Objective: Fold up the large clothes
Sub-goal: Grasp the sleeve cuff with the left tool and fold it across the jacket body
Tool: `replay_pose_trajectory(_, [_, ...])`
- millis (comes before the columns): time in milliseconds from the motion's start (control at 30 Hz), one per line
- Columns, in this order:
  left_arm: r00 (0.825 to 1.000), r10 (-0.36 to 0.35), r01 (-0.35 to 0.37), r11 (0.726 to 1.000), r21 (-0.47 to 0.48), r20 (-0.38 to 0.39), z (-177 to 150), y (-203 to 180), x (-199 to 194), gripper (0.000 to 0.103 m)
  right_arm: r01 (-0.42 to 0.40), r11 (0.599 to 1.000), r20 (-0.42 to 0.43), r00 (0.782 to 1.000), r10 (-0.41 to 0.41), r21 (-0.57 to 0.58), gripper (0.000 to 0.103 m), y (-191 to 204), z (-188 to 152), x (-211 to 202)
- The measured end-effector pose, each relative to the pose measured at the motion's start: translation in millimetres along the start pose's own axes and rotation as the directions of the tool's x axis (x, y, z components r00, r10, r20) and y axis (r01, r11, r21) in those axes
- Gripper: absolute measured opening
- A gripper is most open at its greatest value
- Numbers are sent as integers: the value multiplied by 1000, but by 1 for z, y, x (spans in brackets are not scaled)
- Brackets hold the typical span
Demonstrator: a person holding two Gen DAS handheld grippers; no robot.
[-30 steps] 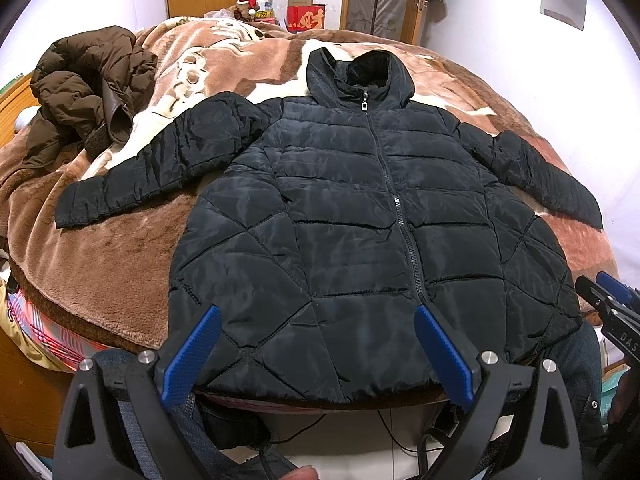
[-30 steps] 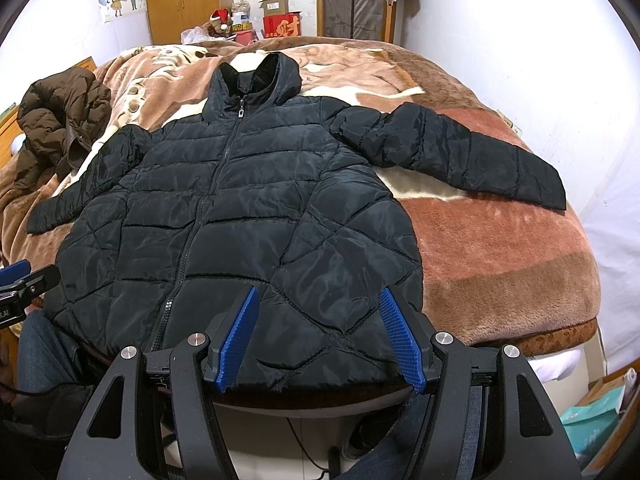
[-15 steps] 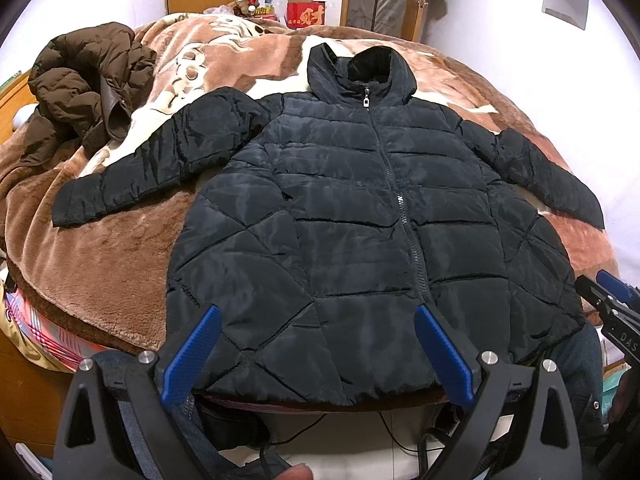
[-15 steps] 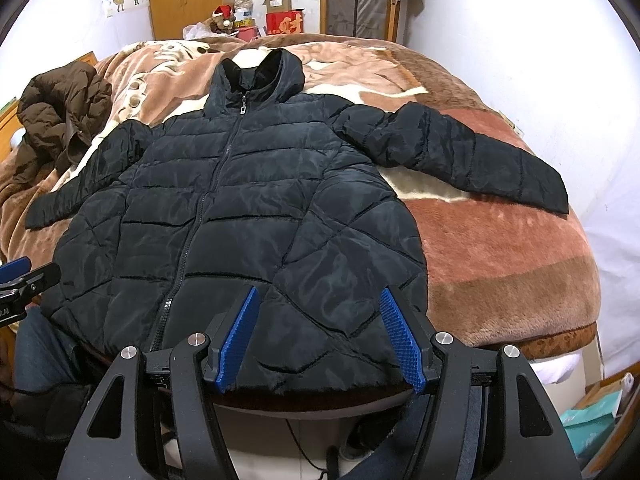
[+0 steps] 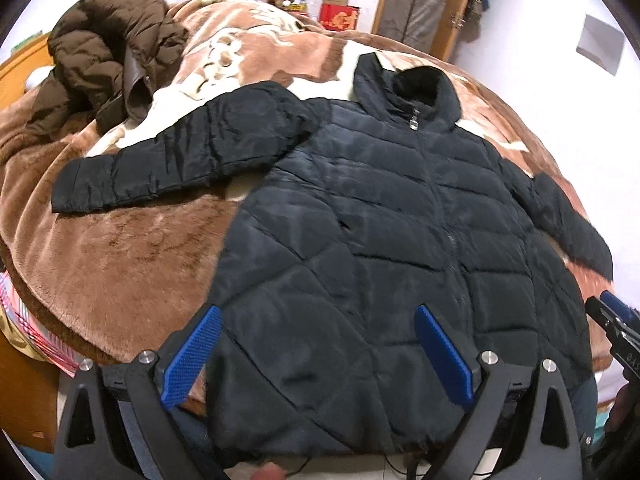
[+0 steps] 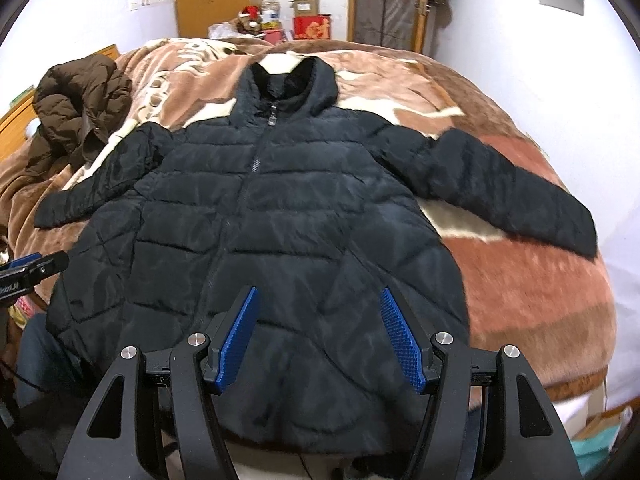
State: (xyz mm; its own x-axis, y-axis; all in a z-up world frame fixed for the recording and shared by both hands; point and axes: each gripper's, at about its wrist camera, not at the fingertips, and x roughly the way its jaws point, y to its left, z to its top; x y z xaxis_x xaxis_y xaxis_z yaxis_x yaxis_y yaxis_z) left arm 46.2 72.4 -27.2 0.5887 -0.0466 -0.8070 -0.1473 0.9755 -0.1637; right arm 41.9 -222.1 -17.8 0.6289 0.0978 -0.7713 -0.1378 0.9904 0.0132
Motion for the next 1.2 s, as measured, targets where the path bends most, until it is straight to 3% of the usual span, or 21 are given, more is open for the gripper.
replay_pose_trajectory(100, [1000,3,-3,1000,-23,8,13,19,9,98,-28,1000,-3,1000,28,-10,63,9,14,12])
replay_pose_trajectory(267, [998,68,-66,993,-100,13,36,62,29,98,-55,997,-21,998,54,-50,63,29,36,37])
replay_pose_trajectory(467, [999,40,-43,978,-203,-19,56,122,65,95,-86,991,-55,995,81,-104,63,50,56,71])
replay_pose_trajectory(533, [998,66,-69,970,-231,-19,61,140,74,92,-98,988,-61,994,91,-117,63,56,63,81])
replay_pose_trajectory(700, [996,92,-91,934,-347,-15,70,185,99,92,-107,985,-78,992,97,-139,63,68,77,107])
replay_pose_trajectory(867, [993,114,-114,875,-471,-29,69,227,125,88,-111,984,-92,991,99,-138,63,73,84,127])
replay_pose_trajectory(1067, [985,172,-144,837,-527,3,74,255,140,85,-93,988,-124,989,78,-122,63,67,85,149])
replay_pose_trajectory(1133, [981,195,-164,837,-522,5,79,262,147,82,-83,990,-137,988,67,-112,63,62,84,155])
replay_pose_trajectory(1200, [977,212,-183,830,-528,-5,83,268,154,70,-72,993,-147,987,57,-99,63,56,83,159])
